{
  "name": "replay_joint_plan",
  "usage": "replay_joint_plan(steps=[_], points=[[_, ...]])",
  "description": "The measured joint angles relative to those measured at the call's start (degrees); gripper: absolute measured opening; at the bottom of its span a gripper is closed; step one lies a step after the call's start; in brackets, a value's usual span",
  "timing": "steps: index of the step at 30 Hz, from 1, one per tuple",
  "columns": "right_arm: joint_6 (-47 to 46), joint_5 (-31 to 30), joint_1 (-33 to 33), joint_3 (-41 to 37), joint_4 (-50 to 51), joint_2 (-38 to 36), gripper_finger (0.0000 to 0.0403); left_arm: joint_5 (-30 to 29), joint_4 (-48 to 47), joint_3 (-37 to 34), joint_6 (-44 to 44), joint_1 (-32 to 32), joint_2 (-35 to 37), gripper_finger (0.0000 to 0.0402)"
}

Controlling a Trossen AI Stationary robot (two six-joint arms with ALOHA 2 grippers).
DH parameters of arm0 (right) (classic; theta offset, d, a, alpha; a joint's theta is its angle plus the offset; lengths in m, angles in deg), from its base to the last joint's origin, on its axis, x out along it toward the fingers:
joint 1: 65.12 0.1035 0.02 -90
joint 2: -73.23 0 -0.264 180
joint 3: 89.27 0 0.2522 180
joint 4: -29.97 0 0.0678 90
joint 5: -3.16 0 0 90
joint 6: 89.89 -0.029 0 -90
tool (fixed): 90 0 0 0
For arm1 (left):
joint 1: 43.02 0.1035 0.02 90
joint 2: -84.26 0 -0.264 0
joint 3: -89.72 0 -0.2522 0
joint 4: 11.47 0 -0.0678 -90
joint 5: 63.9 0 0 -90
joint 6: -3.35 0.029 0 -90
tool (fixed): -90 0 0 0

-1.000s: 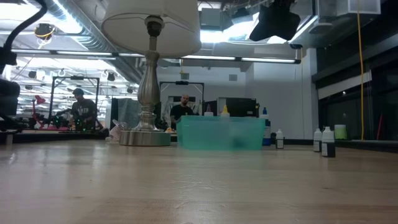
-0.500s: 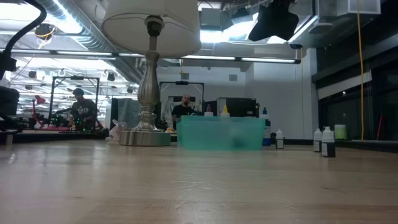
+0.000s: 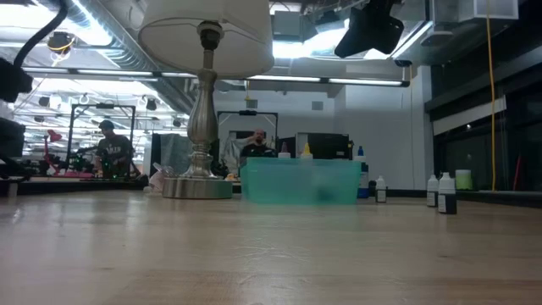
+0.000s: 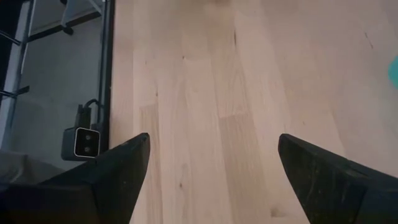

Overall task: Pick & Place food coloring
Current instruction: Put the top small green food coloring bottle into the green bin

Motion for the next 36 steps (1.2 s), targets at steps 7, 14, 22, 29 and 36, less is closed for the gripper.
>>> replay_joint_plan(steps=[7, 14, 22, 29, 36], points=[[-0.3, 3.2, 0.0, 0.0, -8.7, -1.8, 0.0354, -10.3, 9.8, 2.2, -5.5, 0.0, 0.1, 0.0058], [1.3, 3.3, 0.1, 5.1, -8.4, -4.3, 0.0354, -23.6, 10.7, 12.9, -2.1, 2.2, 0.1, 0.0054], [10.5, -4.9, 2.8, 23.8, 7.1, -1.6, 0.0330, -26.3, 9.9, 29.2, 10.2, 8.5, -1.1, 0.0053], [10.7, -7.5, 5.1, 38.1, 18.8, 2.2, 0.0298, -29.1, 7.4, 43.9, 18.1, 11.2, -6.0, 0.0052], [8.9, -6.9, 5.9, 45.8, 20.8, 6.5, 0.0288, -29.7, 3.9, 56.8, 23.9, 12.9, -13.7, 0.0052]])
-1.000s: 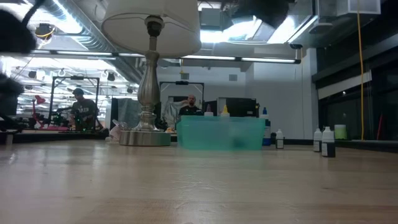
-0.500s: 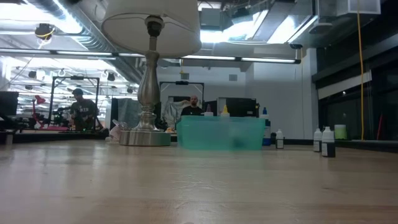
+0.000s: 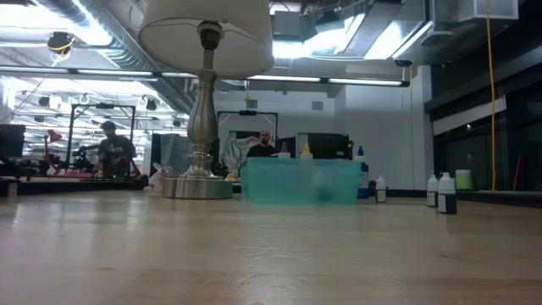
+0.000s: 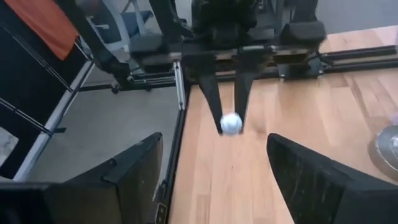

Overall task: Pick & Place food coloring
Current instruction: Put the top small green food coloring bottle into the green bin

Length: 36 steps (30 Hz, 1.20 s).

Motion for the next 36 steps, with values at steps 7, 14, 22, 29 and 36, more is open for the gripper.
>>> replay_joint_plan(steps=[7, 14, 22, 29, 36], points=[[-0.2, 0.1, 0.0, 0.9, 2.4, 3.6, 0.0288, 0.0, -0.1, 6.5, 3.4, 1.4, -5.3, 0.0052], [-0.1, 0.1, 0.0, 0.9, 2.4, 4.5, 0.0287, -0.1, -0.2, 6.9, 3.2, 1.7, -6.7, 0.0053], [0.0, -2.5, 0.0, 1.0, 3.2, 4.5, 0.0287, -1.1, -0.2, 6.9, 2.4, 1.8, -6.8, 0.0053], [0.0, -3.1, 0.0, 1.0, 3.4, 4.5, 0.0283, -1.5, 0.1, 6.9, 1.7, 1.8, -6.8, 0.0054], [-0.4, -3.1, 0.0, 1.0, 3.8, 5.3, 0.0231, -1.8, 0.8, 6.9, 1.7, 1.8, -6.8, 0.0054]])
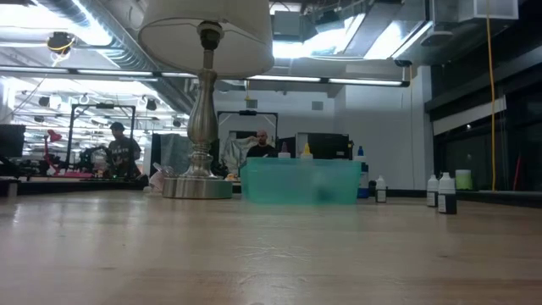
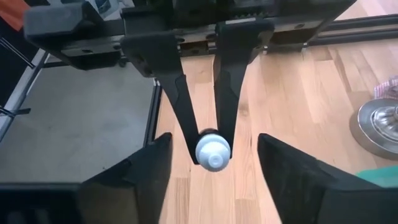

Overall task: Pick & Place food coloring
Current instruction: Put the top small green food coloring bottle into the green bin

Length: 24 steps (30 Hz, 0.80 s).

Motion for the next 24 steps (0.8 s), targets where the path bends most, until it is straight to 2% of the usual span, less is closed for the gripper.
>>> replay_joint_plan(steps=[9, 24], points=[[0.4, 0.0, 0.0, 0.0, 0.0, 0.2, 0.0156, 0.0, -0.1, 0.0, 0.0, 0.0, 0.0, 0.0054], [1.0, -0.1, 0.5, 0.0, 0.3, 0.2, 0.0067, -0.5, -0.8, 0.0, 0.0, 0.0, 0.0, 0.0054]])
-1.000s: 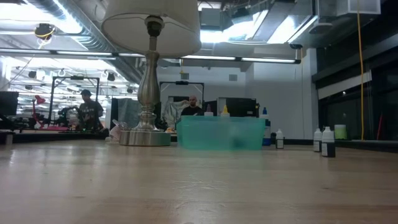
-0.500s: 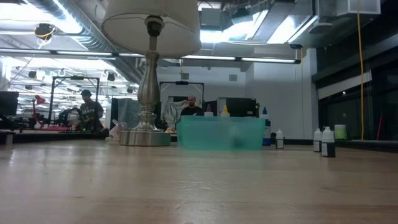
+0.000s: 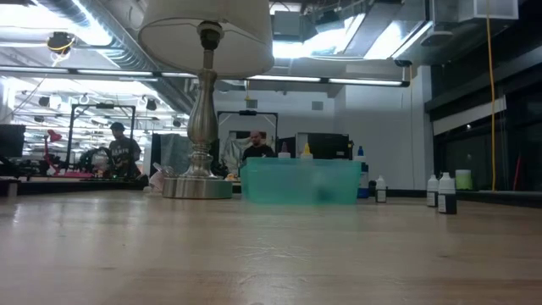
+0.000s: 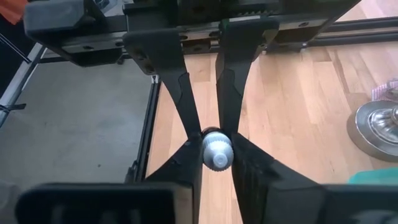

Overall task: Pick & Place food coloring
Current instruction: Put the top small green food coloring bottle into the green bin

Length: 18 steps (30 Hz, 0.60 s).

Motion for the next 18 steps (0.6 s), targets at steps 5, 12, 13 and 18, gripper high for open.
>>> replay_joint_plan(steps=[5, 12, 13, 18], points=[[-0.5, -0.3, 0.4, 0.0, 1.0, -0.1, 0.0065, 1.6, -0.1, 0.0, -0.5, 0.1, 0.0, 0.0068], [-2.1, 0.6, 0.6, 0.0, 5.9, -0.5, 0.0064, 2.6, -10.0, 0.0, -6.8, -0.7, 1.5, 0.0149], [-2.3, 0.3, 0.6, -0.1, 7.2, -0.6, 0.0065, 2.2, -12.2, 0.0, -8.2, -0.8, 1.8, 0.0165], [-3.6, -3.9, -0.2, -0.1, 12.8, -1.3, 0.0064, -0.7, -23.1, 0.0, -15.7, -2.0, 3.0, 0.0234]])
